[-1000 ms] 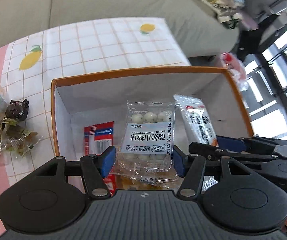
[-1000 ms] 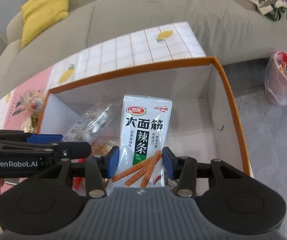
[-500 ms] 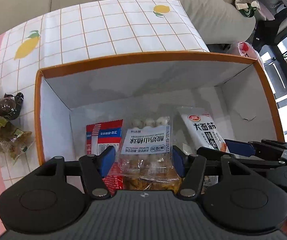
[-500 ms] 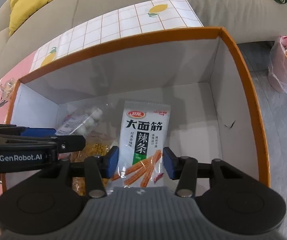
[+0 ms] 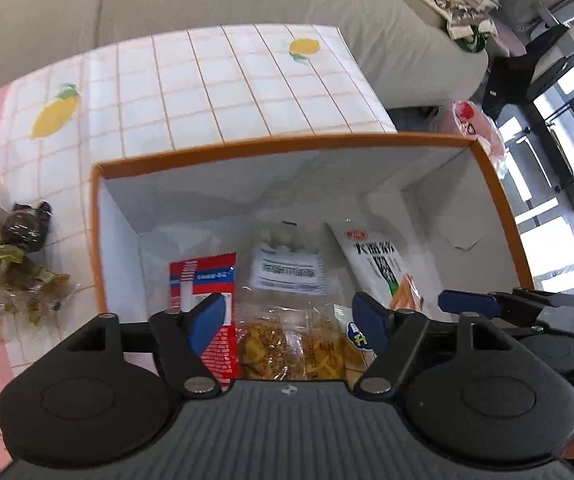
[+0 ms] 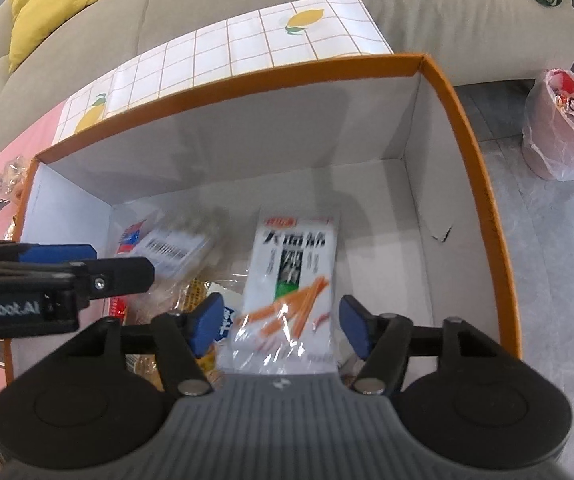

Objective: Organize snacks
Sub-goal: 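Open both grippers and withdraw them from the box toward the snacks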

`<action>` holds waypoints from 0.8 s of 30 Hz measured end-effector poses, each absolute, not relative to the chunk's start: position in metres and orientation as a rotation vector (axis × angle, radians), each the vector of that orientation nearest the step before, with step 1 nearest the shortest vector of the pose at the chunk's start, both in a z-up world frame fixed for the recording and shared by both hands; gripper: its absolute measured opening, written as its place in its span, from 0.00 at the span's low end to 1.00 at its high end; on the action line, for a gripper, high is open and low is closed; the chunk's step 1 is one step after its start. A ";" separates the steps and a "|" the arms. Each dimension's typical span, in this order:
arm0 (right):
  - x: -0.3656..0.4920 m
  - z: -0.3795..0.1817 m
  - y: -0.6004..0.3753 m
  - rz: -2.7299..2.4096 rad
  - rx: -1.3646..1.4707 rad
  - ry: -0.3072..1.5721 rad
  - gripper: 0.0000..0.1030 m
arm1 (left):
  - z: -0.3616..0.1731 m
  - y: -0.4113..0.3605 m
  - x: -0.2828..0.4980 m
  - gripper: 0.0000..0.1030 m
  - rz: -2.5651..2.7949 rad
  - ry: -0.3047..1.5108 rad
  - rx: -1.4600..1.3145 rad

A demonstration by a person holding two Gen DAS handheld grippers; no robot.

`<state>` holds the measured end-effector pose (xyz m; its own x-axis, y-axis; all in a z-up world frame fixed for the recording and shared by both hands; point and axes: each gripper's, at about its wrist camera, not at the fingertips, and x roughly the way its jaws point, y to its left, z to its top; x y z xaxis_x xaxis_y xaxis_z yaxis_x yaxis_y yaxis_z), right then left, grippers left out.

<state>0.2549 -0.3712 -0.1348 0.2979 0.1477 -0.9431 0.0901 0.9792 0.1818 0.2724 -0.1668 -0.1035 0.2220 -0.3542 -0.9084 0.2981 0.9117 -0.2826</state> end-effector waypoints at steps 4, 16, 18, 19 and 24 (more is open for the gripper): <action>0.250 -0.124 -0.369 0.026 0.211 1.256 0.66 | -0.090 -0.161 0.265 0.84 -0.459 1.238 -0.044; 0.208 -0.079 -0.338 0.011 0.187 1.153 0.69 | -0.030 -0.119 0.216 0.84 -0.439 1.044 0.019; 0.197 -0.069 -0.329 0.012 0.180 1.123 0.69 | -0.021 -0.111 0.205 0.84 -0.431 1.012 0.031; 0.192 -0.064 -0.324 0.013 0.179 1.109 0.69 | -0.017 -0.105 0.198 0.84 -0.428 0.993 0.038; 0.162 -0.041 -0.295 0.010 0.170 1.025 0.70 | -0.001 -0.077 0.164 0.84 -0.423 0.906 0.039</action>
